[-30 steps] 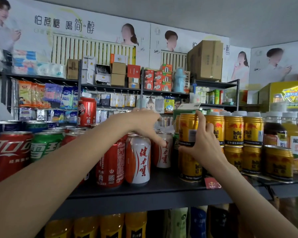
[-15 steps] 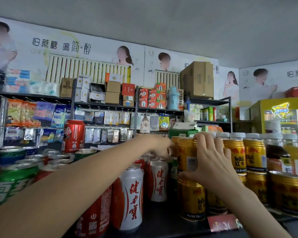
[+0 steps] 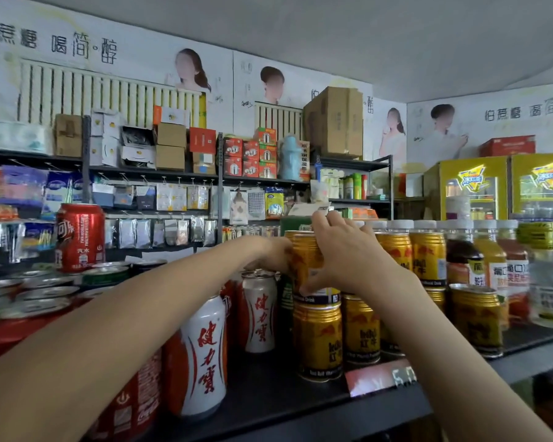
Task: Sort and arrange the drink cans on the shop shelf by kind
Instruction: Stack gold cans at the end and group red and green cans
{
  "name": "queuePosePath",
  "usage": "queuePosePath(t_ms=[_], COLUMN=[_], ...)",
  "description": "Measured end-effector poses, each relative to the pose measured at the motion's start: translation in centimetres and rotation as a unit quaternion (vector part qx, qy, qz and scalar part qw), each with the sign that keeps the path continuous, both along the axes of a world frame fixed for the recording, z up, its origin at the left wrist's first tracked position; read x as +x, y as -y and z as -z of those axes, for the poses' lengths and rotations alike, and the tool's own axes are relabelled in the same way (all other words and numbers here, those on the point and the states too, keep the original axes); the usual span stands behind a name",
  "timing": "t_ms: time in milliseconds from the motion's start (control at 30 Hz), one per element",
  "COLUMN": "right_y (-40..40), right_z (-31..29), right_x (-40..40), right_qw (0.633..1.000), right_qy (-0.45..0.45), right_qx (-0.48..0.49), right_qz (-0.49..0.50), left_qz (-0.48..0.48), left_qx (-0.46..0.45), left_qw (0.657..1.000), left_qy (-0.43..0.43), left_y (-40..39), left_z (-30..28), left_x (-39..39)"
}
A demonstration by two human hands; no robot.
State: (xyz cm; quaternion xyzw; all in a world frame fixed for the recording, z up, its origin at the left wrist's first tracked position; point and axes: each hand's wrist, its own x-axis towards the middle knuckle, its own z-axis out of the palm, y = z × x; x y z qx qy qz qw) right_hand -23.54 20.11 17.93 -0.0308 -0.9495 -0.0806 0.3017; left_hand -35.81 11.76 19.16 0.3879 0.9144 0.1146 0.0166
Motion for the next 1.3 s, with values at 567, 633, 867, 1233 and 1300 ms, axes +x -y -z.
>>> queuePosePath(t_ms=[567,633,867,1233,1300], right_y=[-0.2,0.0,-0.6,-1.8,-1.6], right_z=[-2.9,-3.0,-0.9,3.4,3.3], right_x=[0.7,1.0,1.4,0.6,0.1], right_qw=[0.996,0.996,0.999,0.993,0.991], right_qy=[0.088,0.091,0.051,-0.039,-0.043], right_qx=[-0.026,-0.012,0.017,0.094,0.118], right_qz=[-0.011,-0.003,-0.007,-0.053,-0.047], left_qz=[-0.055,-0.052,-0.048,-0.108,-0.125], left_qx=[0.425,0.425,0.382,0.192,0.155], left_qw=[0.903,0.903,0.923,0.975,0.979], left_qy=[0.043,0.04,0.027,-0.016,-0.035], left_y=[6.1,7.0,7.8,7.0,7.1], left_z=[-7.1,-7.3,-5.5,-3.0,-2.5], left_x=[4.4,5.0,6.6,7.3,7.2])
